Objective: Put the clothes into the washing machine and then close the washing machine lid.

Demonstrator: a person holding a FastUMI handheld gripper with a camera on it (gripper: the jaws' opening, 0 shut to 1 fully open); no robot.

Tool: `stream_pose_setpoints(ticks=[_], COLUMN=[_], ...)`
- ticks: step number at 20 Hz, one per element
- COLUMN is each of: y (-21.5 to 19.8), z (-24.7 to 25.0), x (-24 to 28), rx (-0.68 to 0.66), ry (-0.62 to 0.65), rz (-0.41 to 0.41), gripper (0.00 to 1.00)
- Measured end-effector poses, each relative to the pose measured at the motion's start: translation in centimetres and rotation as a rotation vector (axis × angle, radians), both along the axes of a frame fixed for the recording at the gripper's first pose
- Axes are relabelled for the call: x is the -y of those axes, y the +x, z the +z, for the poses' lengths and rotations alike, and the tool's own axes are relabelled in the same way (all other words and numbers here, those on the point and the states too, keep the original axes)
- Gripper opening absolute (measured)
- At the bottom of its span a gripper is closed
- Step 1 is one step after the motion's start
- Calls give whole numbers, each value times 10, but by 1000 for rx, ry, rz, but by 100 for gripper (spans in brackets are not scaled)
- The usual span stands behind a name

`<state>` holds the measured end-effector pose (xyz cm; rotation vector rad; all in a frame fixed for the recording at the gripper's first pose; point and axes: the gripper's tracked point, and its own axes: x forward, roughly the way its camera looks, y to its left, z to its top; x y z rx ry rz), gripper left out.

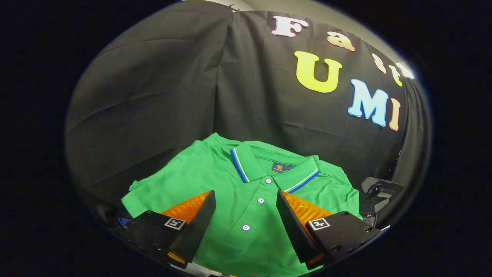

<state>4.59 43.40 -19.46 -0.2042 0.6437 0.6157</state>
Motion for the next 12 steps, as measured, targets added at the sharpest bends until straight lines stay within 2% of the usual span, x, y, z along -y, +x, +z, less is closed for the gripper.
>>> stream_pose_setpoints(ticks=[3,5,8,9,12], y=[-3,-3,-2,-5,-1], z=[-13,-13,-16,-15,-11], x=[-2,-2,-1,0,1], rx=[-92,-150,-169,-170,-161], ry=[30,63,37,41,81], rz=[-11,-20,20,23,18], gripper=[100,96,96,93,68])
